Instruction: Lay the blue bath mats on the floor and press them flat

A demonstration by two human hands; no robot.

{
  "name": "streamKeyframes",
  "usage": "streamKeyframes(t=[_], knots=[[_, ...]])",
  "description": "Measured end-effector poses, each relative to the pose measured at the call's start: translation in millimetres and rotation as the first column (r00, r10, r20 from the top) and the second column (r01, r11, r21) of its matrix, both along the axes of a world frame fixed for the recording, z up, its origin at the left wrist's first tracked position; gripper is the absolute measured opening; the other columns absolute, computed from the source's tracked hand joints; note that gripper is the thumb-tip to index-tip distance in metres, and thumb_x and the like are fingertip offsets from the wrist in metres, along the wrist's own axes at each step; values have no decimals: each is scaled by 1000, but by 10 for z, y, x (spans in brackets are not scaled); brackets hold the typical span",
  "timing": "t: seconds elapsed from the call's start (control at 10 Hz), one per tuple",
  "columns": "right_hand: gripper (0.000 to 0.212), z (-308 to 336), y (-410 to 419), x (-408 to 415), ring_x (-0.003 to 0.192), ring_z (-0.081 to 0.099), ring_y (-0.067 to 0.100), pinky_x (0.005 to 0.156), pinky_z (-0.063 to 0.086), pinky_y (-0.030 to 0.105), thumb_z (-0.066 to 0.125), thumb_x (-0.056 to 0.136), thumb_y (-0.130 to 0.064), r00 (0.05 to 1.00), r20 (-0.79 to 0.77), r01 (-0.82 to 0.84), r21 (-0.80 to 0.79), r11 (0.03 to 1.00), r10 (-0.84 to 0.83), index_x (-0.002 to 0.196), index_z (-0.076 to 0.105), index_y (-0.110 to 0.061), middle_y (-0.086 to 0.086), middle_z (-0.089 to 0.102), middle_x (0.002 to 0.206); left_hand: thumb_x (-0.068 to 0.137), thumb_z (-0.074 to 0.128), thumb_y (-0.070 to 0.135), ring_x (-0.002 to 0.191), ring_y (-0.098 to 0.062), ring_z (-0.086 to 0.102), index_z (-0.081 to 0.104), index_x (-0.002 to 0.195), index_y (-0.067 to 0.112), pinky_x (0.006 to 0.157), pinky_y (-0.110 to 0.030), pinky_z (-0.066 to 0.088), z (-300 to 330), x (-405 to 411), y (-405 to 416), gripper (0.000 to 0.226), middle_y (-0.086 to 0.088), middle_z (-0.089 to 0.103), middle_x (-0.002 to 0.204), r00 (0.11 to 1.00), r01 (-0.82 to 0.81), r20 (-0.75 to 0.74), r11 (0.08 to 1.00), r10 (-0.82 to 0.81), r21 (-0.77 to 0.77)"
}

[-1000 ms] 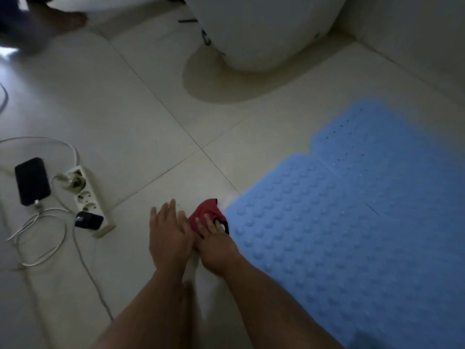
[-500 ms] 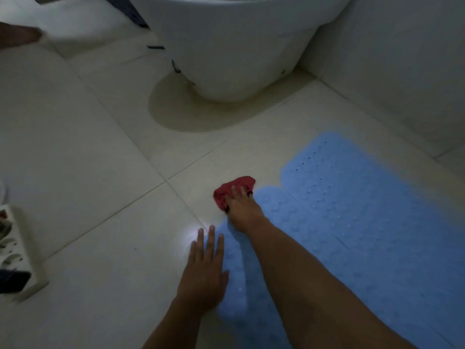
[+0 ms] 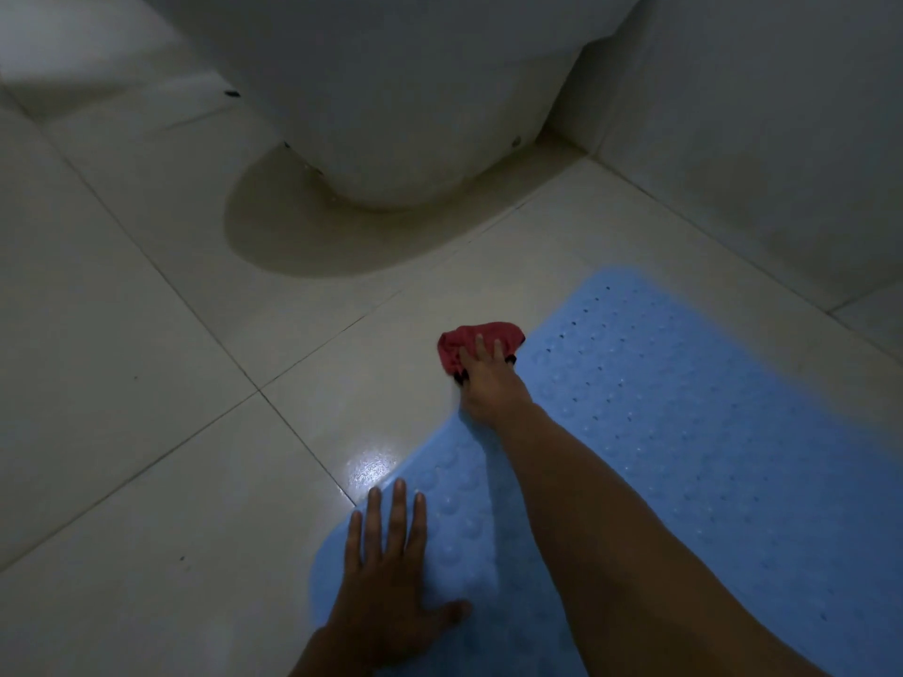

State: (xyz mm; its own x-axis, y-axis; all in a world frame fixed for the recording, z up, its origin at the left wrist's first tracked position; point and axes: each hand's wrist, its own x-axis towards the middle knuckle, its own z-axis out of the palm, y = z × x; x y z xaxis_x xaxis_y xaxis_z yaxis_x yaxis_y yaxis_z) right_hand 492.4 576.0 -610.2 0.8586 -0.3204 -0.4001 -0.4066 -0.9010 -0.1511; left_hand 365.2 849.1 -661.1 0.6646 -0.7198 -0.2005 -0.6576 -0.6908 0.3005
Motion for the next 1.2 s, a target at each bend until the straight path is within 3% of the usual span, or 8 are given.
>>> streamKeyframes(t=[0.4,0.5,0.6,0.7,0.8,0.9,1.0,1.2], knots=[[56,146,1082,-285,148,30,36,113,40,46,56,88,-2,984,156,-127,288,949,84,143,54,-15,12,37,159,72,48,84,153,-43,22,47,154,9,120,-56,13,-17,-15,-2,111,-20,32,165,1000,-9,9,999,9,31],[40,554,1426,-364,114,64,32,98,52,35,61,82,-3,993,113,-27,503,864,-36,119,71,-17,13,68,124,92,25,76,159,-41,2,24,164,14,122,-51,8,-96,64,40,95,-15,10,172,999,-10,49,1000,8,30],[29,1091,1358,-573,89,65,19,83,53,29,54,83,-1,957,119,126,648,751,-264,103,72,-13,9,73,103,90,14,84,157,-43,14,27,162,11,120,-49,11,91,157,-33,103,-11,4,173,999,21,-28,996,-18,90],[21,1562,1032,-897,71,69,6,71,55,20,49,90,6,817,76,250,847,470,-572,93,68,-1,6,72,83,96,22,74,155,-37,23,38,152,15,120,-49,14,369,288,-99,83,-8,25,170,1000,19,12,998,-19,52],[27,2213,614,-1270,55,64,3,54,52,15,35,99,-3,741,12,302,887,350,-671,86,58,-9,13,61,77,70,45,60,128,-37,64,61,122,36,81,-58,58,722,582,-285,59,5,58,146,990,-34,-139,999,38,28],[18,2744,218,-1695,64,56,10,56,51,17,39,101,-2,585,37,496,774,394,-810,93,54,-9,4,54,81,81,58,41,112,-30,73,74,119,31,90,-38,59,1833,682,-594,42,4,74,119,917,-197,-368,977,153,-84],[17,3515,-30,-2069,78,55,14,71,47,30,44,98,-6,550,79,590,668,453,-831,88,55,-14,3,57,86,97,65,25,122,-22,65,67,133,26,103,-29,46,3123,655,-1075,36,1,68,133,895,-231,-428,951,125,-206],[29,5928,-473,-2824,76,57,20,73,45,32,46,94,0,386,76,598,738,312,-920,74,59,-15,7,60,80,99,65,17,100,-13,72,78,103,20,82,-23,52,6112,124,-2062,14,-2,78,111,579,-74,-806,976,-125,-204]])
